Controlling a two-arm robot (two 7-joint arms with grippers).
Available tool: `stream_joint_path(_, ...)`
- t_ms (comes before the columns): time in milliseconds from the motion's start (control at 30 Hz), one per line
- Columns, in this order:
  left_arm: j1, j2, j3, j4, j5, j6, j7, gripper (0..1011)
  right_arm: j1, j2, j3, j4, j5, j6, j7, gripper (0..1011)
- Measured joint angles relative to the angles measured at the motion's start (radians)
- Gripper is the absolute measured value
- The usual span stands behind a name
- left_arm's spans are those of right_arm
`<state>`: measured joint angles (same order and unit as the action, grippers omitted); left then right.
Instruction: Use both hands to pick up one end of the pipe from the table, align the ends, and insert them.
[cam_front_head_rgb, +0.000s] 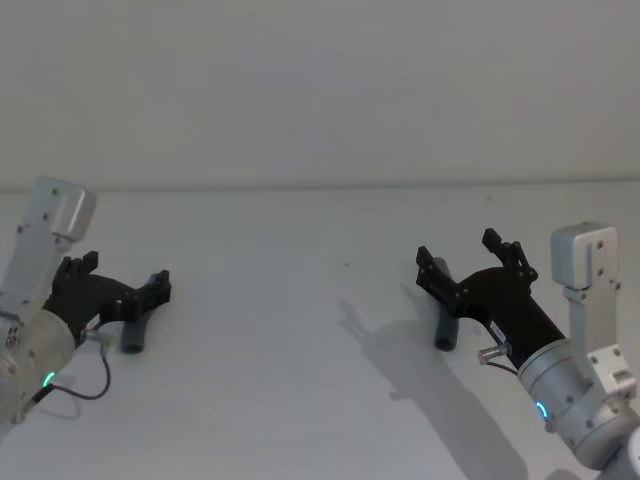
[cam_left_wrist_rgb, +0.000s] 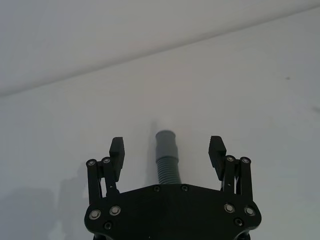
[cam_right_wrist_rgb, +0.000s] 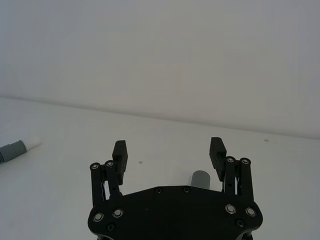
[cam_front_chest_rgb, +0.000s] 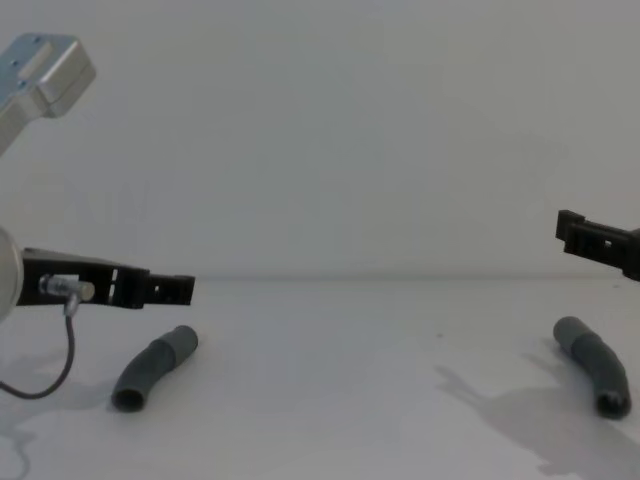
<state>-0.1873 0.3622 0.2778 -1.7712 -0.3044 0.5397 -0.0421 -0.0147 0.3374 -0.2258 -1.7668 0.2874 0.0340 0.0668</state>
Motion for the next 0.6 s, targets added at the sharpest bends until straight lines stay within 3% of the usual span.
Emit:
stream_joint_path(267, 0.003, -0.004, -0.010, 0.025, 0.006, 0.008, 0.008, 1003, 0.000, 0.000, 0.000, 0.000, 0.000, 0.000, 0.000, 1000)
stream_joint_path(600, -0.011, -0.013, -0.001, 0.090, 0.026, -0.033, -0.004, 1003, 0.000, 0.000, 0.000, 0.000, 0.000, 0.000, 0.000, 1000)
